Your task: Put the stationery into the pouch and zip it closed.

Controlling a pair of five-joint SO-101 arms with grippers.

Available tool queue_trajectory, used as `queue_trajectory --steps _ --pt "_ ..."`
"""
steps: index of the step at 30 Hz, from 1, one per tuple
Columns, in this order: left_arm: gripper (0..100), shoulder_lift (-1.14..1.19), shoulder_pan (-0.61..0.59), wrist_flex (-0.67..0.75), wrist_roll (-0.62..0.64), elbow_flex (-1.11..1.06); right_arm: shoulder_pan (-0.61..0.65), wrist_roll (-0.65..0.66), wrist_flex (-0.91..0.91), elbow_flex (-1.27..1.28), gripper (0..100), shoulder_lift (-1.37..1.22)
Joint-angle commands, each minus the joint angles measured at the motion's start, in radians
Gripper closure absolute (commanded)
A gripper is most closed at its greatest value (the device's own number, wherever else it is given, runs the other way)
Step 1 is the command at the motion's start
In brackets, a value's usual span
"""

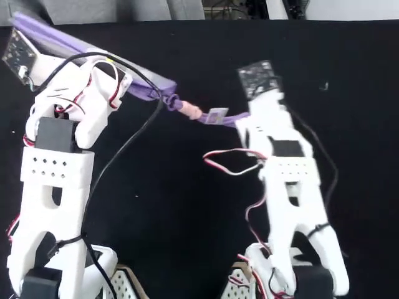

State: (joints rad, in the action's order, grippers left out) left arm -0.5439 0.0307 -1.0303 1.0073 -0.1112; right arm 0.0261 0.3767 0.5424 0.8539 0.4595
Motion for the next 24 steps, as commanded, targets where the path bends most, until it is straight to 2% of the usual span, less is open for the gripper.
queue_trajectory --steps 1,5,9,21,24 --pt "97 -0.015 -0.007 -0.002 -0.015 0.085 0.044 -0.011 -0.137 0.033 98.7 -0.054" --pt "97 -0.015 -0.005 -0.018 -0.015 0.094 0.044 -0.008 -0.293 0.061 98.7 -0.165" --pt "97 -0.015 -0.005 -0.037 -0.015 0.104 0.046 0.063 -0.362 0.059 98.7 -0.262" --pt "97 -0.015 -0.004 -0.046 -0.015 0.107 0.025 0.075 -0.384 0.051 98.7 -0.337" --pt "97 -0.015 -0.004 -0.064 -0.015 0.125 0.060 0.144 -0.374 -0.007 98.7 -0.432"
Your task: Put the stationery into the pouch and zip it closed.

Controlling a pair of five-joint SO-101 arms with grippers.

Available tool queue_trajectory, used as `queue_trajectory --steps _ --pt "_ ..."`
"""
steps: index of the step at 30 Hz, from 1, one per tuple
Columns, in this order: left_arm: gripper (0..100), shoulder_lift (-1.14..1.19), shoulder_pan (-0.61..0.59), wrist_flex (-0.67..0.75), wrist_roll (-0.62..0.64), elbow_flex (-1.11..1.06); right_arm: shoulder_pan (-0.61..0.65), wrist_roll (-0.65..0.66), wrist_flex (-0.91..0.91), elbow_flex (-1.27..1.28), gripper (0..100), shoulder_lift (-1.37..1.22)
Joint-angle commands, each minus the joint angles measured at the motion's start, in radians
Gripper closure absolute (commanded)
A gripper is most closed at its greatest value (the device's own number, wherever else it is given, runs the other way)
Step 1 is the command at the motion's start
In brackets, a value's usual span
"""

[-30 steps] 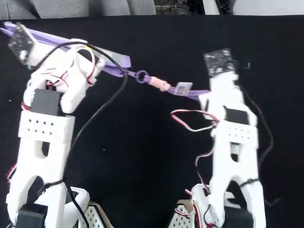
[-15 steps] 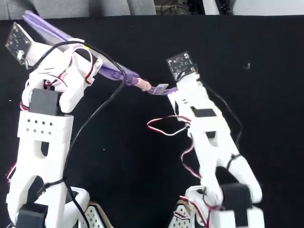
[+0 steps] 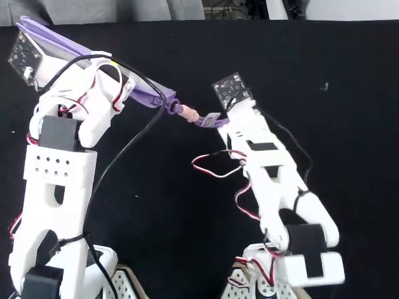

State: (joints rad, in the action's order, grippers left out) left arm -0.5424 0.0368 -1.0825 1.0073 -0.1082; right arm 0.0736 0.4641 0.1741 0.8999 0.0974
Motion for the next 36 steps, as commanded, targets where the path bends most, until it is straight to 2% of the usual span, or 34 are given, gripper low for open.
queue_trajectory --steps 1,6,10,14,19,23,28,36 --pt "97 -0.017 -0.010 -0.025 -0.015 0.131 0.017 0.075 0.006 -0.079 98.7 -0.101" --pt "97 -0.017 -0.012 -0.060 -0.017 0.170 0.003 0.035 0.255 -0.309 98.7 -0.208" --pt "97 -0.017 -0.012 -0.120 -0.026 0.243 -0.031 -0.018 0.351 -0.426 98.7 -0.291" --pt "97 -0.015 -0.012 -0.160 -0.049 0.291 -0.034 -0.041 0.373 -0.435 98.7 -0.291" --pt "97 -0.005 -0.013 -0.109 -0.049 0.228 -0.069 -0.046 0.387 -0.414 98.7 -0.237" --pt "97 0.000 -0.015 -0.017 -0.049 0.088 -0.101 -0.087 0.394 -0.320 98.7 -0.053" --pt "97 -0.009 -0.015 0.109 -0.048 -0.102 -0.109 -0.098 0.404 -0.130 98.7 0.326" --pt "97 -0.009 -0.015 0.127 -0.048 -0.194 -0.087 -0.097 0.666 -0.053 98.7 0.949"
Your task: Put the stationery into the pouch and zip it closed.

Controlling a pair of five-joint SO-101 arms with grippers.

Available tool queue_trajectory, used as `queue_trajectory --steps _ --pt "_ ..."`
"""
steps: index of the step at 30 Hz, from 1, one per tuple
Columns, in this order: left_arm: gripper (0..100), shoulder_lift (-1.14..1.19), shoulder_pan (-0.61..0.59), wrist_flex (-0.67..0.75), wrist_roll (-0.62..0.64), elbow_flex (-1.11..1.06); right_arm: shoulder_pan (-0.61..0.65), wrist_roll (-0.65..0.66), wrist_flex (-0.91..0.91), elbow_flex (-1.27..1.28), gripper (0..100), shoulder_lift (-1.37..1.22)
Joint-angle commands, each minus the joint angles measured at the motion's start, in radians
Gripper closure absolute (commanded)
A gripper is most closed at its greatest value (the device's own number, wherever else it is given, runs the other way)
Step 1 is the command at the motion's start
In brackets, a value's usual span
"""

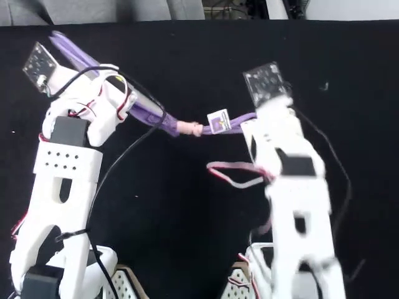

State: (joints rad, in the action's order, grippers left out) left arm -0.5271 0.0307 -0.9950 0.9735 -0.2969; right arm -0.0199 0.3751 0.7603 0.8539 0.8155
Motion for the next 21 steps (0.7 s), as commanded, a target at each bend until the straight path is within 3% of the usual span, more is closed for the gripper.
queue_trajectory --steps 1,10,16,21 --pt "97 -0.025 -0.008 0.040 -0.014 -0.013 0.018 -0.006 0.107 -0.015 98.7 0.285" --pt "97 -0.026 -0.008 0.040 -0.029 -0.082 0.127 0.025 0.324 -0.170 98.7 0.417" --pt "96 -0.058 0.035 0.038 -0.209 -0.079 0.153 0.025 0.390 -0.300 98.7 0.417" --pt "79 -0.204 0.114 0.038 -0.249 -0.125 0.172 0.023 0.437 -0.371 98.7 0.417"
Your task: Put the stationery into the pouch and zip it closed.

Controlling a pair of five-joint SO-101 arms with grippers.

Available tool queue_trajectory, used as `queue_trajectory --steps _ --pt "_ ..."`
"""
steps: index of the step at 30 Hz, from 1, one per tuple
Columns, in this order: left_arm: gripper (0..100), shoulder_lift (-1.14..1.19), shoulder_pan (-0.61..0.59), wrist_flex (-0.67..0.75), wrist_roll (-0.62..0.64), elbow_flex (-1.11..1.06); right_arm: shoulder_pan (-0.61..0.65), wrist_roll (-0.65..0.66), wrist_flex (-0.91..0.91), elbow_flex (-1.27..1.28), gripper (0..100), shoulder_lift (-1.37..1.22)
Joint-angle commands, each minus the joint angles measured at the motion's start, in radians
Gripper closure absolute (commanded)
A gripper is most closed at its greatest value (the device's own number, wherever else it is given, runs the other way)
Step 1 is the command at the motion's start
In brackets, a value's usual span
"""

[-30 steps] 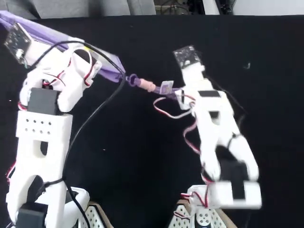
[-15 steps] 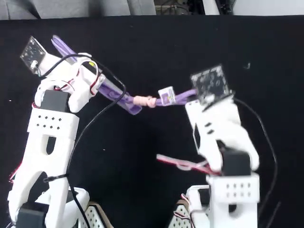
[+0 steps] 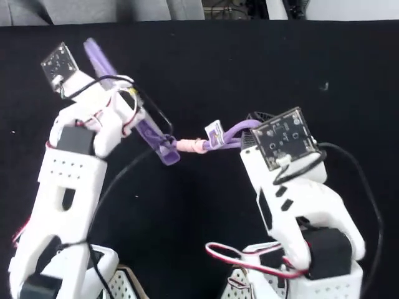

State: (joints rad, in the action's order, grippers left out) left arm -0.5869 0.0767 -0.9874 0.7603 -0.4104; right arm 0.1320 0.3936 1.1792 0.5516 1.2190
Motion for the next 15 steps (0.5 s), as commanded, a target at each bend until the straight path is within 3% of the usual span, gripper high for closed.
queue_trajectory --steps 1,3,9,15 --pt "75 -0.183 0.084 0.031 -0.035 -0.031 0.023 0.005 0.023 -0.073 98.7 0.013" --pt "70 -0.267 0.107 0.031 -0.035 -0.076 0.026 0.005 0.026 -0.076 98.7 0.013" --pt "69 -0.479 0.130 0.038 -0.041 -0.217 0.041 0.005 0.026 -0.076 98.7 0.015" --pt "69 -0.526 0.130 0.038 -0.091 -0.312 0.058 0.005 0.057 -0.107 98.7 0.022"
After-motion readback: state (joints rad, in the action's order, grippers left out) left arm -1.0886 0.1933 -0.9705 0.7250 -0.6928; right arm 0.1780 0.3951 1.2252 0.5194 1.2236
